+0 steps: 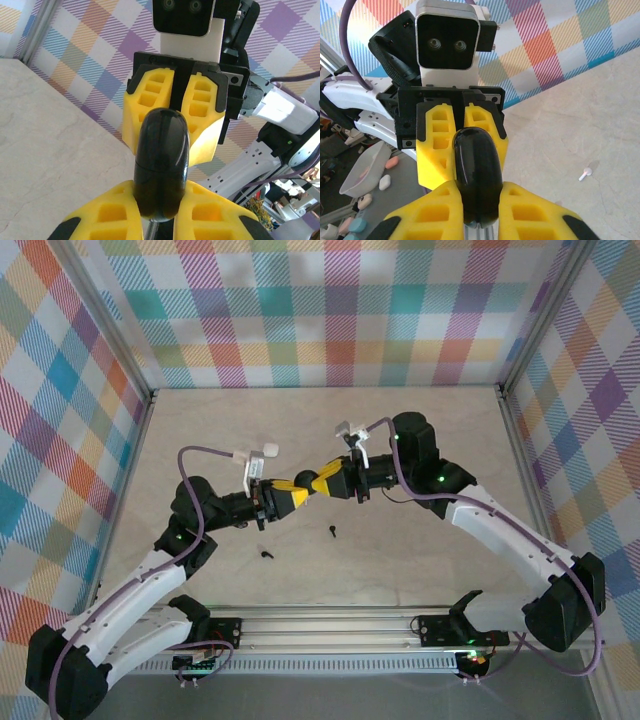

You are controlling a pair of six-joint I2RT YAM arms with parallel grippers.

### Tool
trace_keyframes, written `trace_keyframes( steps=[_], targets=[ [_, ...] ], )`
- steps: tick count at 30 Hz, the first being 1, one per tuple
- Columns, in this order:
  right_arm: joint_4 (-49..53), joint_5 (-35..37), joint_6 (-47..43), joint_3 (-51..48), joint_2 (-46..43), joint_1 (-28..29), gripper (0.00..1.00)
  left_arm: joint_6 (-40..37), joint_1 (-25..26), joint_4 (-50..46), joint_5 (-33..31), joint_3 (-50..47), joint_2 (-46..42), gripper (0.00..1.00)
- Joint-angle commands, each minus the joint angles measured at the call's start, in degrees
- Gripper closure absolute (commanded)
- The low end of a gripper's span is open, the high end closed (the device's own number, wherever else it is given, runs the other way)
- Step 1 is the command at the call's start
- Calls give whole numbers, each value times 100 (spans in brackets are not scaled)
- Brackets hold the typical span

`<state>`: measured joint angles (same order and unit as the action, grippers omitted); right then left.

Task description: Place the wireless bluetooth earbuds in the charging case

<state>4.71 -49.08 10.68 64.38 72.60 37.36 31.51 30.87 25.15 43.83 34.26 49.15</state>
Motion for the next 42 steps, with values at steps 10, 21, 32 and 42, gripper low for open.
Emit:
trace_keyframes(
  steps=[10,21,32,42],
  targets=[
    [566,713,-65,518,336,16,59,-1546,33,-1406,155,339,-713,100],
    [917,1149,58,734,582,10,54,-2179,138,-1926,97,380,-779,100],
    [1429,1546,375,707,590,8,43,-2757,156,-3061,-1175,121,-978,100],
    [2289,1440,646,599,993,-297,49,-2495,156,-2855,-2093,-1048,-1956,100]
  ],
)
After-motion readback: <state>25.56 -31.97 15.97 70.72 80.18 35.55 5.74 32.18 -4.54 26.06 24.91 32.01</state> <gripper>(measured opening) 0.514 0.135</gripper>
